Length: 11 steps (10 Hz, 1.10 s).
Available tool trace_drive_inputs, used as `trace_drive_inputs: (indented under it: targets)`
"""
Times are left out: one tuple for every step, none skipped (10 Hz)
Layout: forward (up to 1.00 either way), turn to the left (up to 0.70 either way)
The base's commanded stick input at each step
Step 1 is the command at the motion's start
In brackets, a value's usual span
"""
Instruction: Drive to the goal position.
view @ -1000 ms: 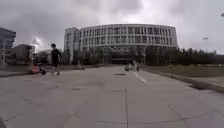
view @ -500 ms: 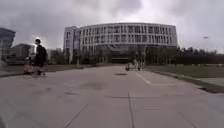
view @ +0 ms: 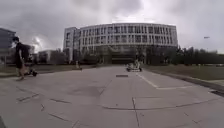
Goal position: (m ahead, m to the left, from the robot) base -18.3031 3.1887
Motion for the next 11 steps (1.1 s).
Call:
trace_drive_inputs:
  targets:
    - [0.85, -0.02]
    - [0.85, -0.02]
    - [0.85, -0.02]
    - [0.85, -0.02]
    - [0.85, -0.02]
    - [0.85, -0.02]
    - [0.85, -0.02]
    - [0.85, -0.02]
    - [0.85, -0.02]
    - [0.85, -0.02]
    - [0.85, -0.02]
